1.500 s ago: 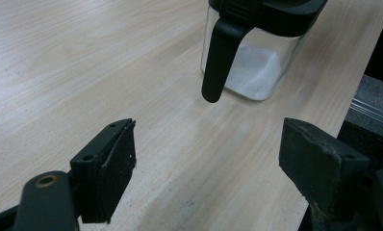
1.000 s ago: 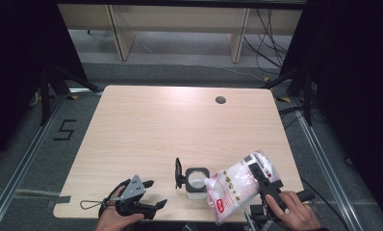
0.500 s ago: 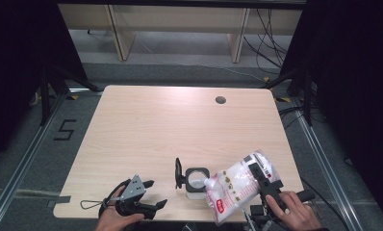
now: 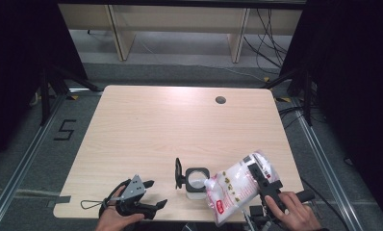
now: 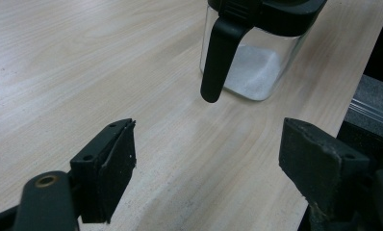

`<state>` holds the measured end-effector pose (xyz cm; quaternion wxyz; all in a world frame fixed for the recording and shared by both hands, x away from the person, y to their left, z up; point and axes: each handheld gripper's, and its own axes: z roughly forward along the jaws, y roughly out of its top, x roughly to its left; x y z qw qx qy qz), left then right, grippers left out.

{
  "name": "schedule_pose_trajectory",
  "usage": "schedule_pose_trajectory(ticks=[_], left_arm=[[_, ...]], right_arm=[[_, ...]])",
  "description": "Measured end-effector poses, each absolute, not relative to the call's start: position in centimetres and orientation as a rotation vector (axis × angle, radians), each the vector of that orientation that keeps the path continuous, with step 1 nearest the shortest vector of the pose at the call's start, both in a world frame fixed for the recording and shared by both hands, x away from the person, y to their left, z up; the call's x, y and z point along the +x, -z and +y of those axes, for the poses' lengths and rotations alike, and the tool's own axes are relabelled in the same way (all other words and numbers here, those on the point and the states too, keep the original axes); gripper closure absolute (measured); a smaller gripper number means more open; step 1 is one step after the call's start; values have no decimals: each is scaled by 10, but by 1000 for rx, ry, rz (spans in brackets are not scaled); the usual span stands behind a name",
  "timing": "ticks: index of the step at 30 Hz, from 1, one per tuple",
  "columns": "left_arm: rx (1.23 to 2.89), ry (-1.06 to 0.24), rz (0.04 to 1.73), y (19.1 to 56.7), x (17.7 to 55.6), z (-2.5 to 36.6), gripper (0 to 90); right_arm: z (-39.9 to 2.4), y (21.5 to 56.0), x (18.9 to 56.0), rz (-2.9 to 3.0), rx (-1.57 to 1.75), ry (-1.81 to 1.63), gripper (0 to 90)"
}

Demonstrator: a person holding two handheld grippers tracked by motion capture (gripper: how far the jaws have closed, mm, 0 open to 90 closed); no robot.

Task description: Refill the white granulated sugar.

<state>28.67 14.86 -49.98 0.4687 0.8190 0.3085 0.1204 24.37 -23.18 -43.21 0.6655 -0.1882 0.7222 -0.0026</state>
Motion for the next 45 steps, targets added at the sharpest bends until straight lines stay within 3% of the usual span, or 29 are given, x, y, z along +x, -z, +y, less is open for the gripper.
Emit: schedule_pose_trajectory(ticks=[45], left_arm=[[1999,-301,741,500,287,148,204]], right_arm=[[-223,426,240,1583,-470,23,453]])
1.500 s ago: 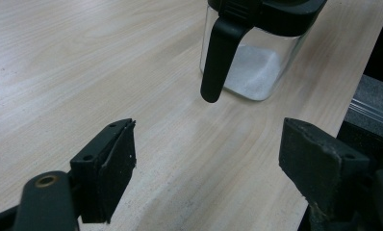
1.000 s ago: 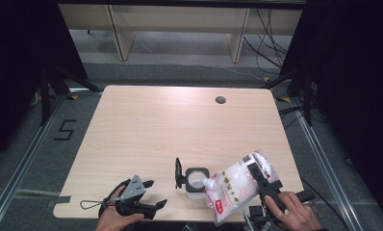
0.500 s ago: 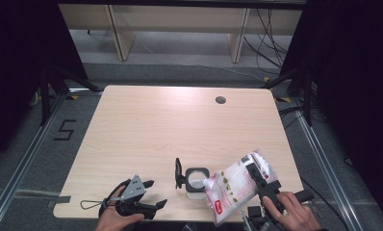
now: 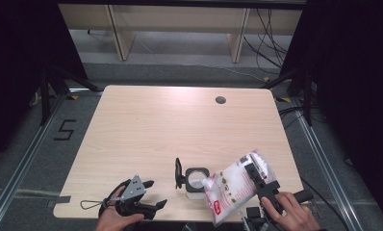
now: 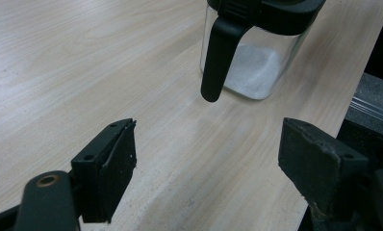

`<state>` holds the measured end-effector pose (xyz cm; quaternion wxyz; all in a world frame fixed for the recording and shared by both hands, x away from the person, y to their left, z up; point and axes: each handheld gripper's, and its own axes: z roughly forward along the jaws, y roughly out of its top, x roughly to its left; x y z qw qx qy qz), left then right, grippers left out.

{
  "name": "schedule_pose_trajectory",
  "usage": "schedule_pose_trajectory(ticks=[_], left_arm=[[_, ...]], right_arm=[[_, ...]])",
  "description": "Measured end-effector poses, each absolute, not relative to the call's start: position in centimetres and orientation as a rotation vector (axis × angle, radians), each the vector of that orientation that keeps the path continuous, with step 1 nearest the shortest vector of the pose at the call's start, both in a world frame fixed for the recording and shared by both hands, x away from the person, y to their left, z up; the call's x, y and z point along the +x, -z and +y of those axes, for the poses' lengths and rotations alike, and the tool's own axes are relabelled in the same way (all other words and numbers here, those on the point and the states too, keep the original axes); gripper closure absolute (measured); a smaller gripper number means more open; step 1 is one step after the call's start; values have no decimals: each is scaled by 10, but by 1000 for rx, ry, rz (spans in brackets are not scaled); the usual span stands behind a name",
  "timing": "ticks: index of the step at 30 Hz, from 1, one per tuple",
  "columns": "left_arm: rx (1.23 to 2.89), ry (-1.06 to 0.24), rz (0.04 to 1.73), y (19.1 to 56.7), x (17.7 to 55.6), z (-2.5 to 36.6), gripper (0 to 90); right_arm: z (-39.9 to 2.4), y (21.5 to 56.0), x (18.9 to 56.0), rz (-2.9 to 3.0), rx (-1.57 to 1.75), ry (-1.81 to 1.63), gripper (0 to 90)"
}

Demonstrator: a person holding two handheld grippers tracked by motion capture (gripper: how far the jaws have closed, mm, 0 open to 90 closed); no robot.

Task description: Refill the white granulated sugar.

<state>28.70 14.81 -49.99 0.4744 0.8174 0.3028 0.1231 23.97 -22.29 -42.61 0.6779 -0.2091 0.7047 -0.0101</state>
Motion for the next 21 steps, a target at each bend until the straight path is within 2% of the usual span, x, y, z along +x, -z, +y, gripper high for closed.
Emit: schedule_pose_trajectory(ticks=[16,18,19,21], left_arm=[[2025,-315,727,499,288,150,204],[1984,-299,761,500,286,147,204],[2039,-313,737,499,287,150,204],[2022,-309,735,499,287,149,204]], right_arm=[[-222,423,241,1589,-473,1,453],[-221,425,242,1596,-453,-6,453],[-221,426,243,1600,-458,-1,454],[-221,424,242,1598,-472,1,453]])
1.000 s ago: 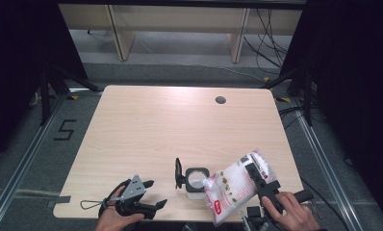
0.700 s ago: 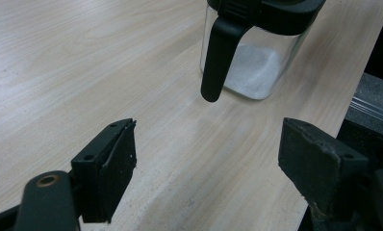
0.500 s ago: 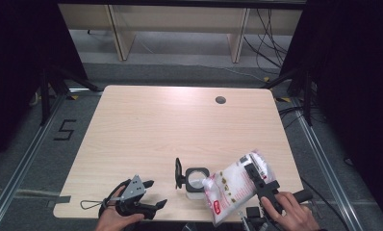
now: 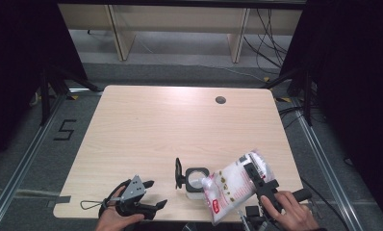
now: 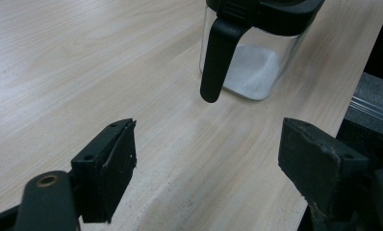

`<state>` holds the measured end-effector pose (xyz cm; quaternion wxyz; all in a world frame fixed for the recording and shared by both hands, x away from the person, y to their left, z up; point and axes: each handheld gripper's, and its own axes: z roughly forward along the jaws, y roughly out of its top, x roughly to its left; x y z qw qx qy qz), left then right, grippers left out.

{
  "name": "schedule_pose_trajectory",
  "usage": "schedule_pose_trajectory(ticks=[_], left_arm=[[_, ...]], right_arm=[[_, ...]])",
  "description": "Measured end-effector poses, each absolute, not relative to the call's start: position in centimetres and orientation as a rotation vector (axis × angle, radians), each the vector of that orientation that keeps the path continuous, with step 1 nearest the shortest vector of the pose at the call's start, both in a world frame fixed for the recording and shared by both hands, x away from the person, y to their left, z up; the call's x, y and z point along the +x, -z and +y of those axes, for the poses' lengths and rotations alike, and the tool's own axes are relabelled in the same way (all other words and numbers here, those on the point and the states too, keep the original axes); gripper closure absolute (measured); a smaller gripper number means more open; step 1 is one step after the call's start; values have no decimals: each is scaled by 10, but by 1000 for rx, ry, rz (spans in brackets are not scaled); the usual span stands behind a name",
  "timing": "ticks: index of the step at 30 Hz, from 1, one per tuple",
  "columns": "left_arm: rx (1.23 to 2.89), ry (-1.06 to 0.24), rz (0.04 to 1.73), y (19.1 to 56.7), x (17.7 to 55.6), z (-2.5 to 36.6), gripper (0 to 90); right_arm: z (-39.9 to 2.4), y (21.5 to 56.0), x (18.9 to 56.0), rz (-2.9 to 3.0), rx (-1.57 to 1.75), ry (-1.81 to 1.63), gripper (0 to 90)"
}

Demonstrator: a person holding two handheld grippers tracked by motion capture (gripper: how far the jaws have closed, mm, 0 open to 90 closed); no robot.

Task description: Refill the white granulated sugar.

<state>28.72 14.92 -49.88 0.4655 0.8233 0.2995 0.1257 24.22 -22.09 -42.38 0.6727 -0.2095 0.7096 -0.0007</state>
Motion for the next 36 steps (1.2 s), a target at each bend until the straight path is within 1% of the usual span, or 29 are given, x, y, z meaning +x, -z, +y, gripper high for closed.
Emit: schedule_pose_trajectory(ticks=[10,13,17,18,23,24,27,29,36], left_arm=[[2003,-297,758,499,286,148,204],[2025,-307,726,498,287,150,204],[1987,-299,762,500,286,147,205],[2015,-308,738,498,287,149,204],[1989,-295,764,500,286,147,204],[2020,-314,727,498,287,150,204],[2010,-306,753,499,286,149,204],[2020,-316,723,498,287,150,204],[2023,-312,731,499,287,149,204]], right_arm=[[-221,425,243,1605,-457,-8,454],[-221,425,244,1602,-472,-7,454],[-221,425,244,1600,-475,-9,454],[-221,424,244,1595,-478,-5,454],[-221,423,242,1591,-479,5,453],[-220,421,241,1581,-498,12,453],[-219,420,242,1577,-522,16,453],[-219,419,242,1566,-538,19,453],[-219,418,241,1563,-535,23,453]])
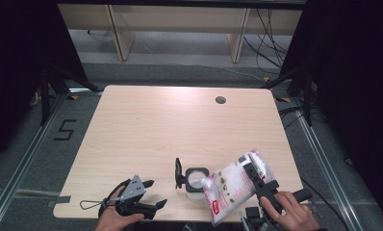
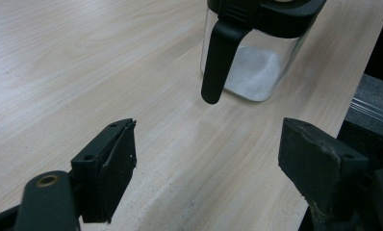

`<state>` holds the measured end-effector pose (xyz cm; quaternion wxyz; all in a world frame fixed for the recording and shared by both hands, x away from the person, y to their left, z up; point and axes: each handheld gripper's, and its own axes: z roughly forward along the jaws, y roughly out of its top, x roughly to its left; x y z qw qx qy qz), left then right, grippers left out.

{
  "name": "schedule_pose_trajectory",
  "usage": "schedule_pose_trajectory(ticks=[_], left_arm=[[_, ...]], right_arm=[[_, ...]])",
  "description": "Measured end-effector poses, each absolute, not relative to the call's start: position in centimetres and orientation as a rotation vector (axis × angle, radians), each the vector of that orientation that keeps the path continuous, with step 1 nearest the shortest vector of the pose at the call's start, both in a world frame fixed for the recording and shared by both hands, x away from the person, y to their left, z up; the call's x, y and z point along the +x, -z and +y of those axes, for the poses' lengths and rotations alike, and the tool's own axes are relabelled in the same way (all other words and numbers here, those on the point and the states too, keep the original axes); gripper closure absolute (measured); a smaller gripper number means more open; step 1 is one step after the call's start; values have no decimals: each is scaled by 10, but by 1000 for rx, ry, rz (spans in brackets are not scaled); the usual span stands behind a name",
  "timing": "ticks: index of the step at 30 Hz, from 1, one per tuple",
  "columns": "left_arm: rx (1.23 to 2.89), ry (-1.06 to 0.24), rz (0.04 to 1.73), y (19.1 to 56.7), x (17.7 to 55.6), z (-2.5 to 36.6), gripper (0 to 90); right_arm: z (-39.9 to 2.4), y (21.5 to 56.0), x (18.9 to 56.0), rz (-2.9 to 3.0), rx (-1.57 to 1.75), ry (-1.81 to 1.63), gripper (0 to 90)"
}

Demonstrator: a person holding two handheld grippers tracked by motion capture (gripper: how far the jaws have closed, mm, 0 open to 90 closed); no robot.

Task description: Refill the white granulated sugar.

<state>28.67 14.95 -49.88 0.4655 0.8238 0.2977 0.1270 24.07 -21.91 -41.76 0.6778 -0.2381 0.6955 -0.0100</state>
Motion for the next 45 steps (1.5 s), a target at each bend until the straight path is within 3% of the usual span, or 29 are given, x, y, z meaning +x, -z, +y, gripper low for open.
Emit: schedule_pose_trajectory(ticks=[45], left_arm=[[2009,-302,742,499,286,147,204]], right_arm=[[-223,421,241,1615,-474,-14,453]])
